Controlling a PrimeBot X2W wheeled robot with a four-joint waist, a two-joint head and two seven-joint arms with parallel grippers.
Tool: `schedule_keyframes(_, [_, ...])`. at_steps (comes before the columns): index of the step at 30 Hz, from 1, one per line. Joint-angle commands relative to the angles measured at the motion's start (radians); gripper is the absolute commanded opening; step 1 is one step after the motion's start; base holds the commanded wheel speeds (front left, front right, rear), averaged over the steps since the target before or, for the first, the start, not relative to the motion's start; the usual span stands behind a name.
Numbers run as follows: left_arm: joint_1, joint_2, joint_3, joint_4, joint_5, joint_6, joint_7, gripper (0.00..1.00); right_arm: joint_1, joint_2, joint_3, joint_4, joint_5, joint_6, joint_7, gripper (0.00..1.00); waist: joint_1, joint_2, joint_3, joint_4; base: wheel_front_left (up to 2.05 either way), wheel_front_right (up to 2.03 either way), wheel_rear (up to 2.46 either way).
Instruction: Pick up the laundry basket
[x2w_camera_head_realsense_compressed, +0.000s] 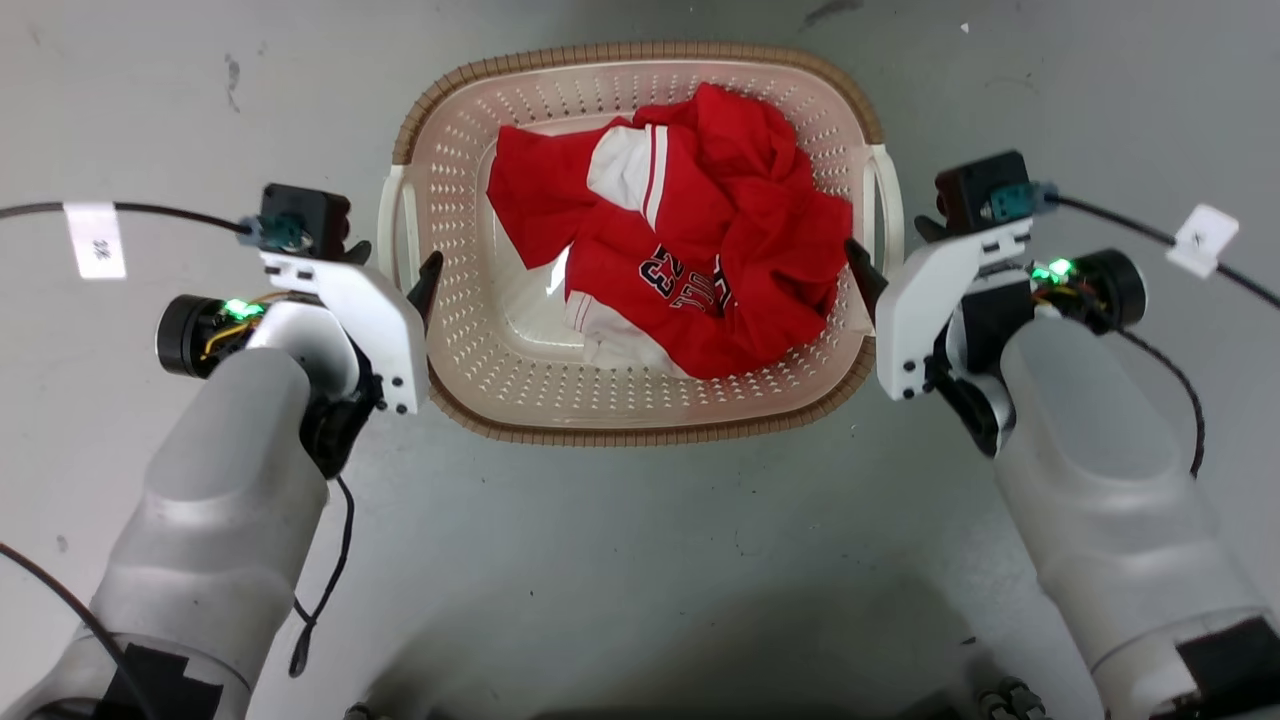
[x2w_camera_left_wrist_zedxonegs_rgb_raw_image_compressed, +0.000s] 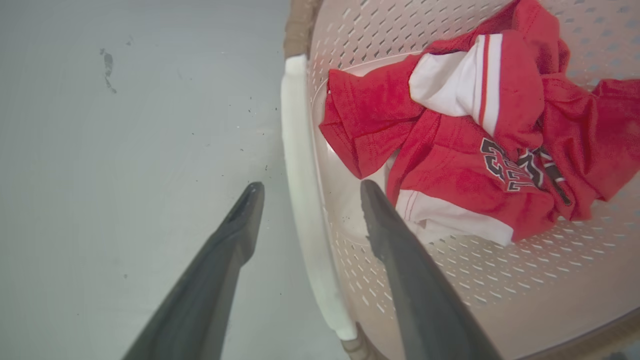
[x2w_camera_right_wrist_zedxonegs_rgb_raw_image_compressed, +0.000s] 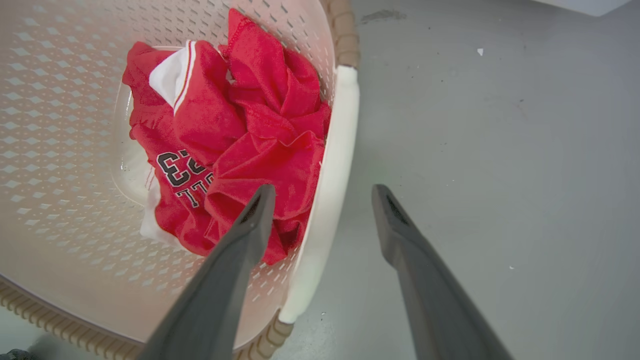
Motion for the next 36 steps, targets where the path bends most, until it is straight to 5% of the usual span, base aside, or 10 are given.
schedule_keyframes(1, [-0.022, 0.004, -0.013, 0.002, -0.036, 0.001, 0.021, 1.0, -0.038, 0.0, 0.006, 0.02, -0.002, -0.001, 0.013, 1.0, -0.0001, 0.0, 0.012, 0.002, 0.0, 0.0, 0.0])
schedule_keyframes(13, [-0.117, 0.066, -0.215, 0.018, -0.199, 0.001, 0.156, 1.0, -0.189, 0.0, 0.064, 0.199, 0.02, -0.001, 0.094, 1.0, -0.0001, 0.0, 0.057, 0.021, 0.0, 0.0, 0.0])
schedule_keyframes(31, [-0.182, 0.046, -0.37, 0.091, -0.35, 0.001, 0.184, 1.0, -0.25, 0.0, 0.122, 0.318, 0.089, -0.001, 0.087, 1.0, -0.0001, 0.0, 0.086, 0.043, 0.0, 0.0, 0.0])
schedule_keyframes(32, [-0.183, 0.042, -0.376, 0.092, -0.361, 0.001, 0.187, 0.54, -0.251, 0.0, 0.123, 0.323, 0.089, -0.001, 0.085, 1.0, -0.0001, 0.0, 0.087, 0.045, 0.0, 0.0, 0.0])
schedule_keyframes(33, [-0.185, 0.039, -0.382, 0.09, -0.369, 0.001, 0.187, 0.0, -0.253, 0.0, 0.124, 0.326, 0.093, -0.001, 0.086, 0.51, -0.0001, 0.0, 0.089, 0.046, 0.0, 0.0, 0.0])
schedule_keyframes(34, [-0.188, 0.038, -0.389, 0.087, -0.378, 0.001, 0.188, 0.0, -0.256, 0.0, 0.127, 0.329, 0.094, -0.001, 0.084, 0.0, -0.0001, 0.0, 0.091, 0.048, 0.0, 0.0, 0.0])
schedule_keyframes(36, [-0.192, 0.039, -0.402, 0.088, -0.393, 0.002, 0.185, 0.0, -0.263, 0.0, 0.132, 0.333, 0.087, -0.001, 0.079, 0.0, -0.0001, 0.0, 0.093, 0.049, 0.0, 0.0, 0.0])
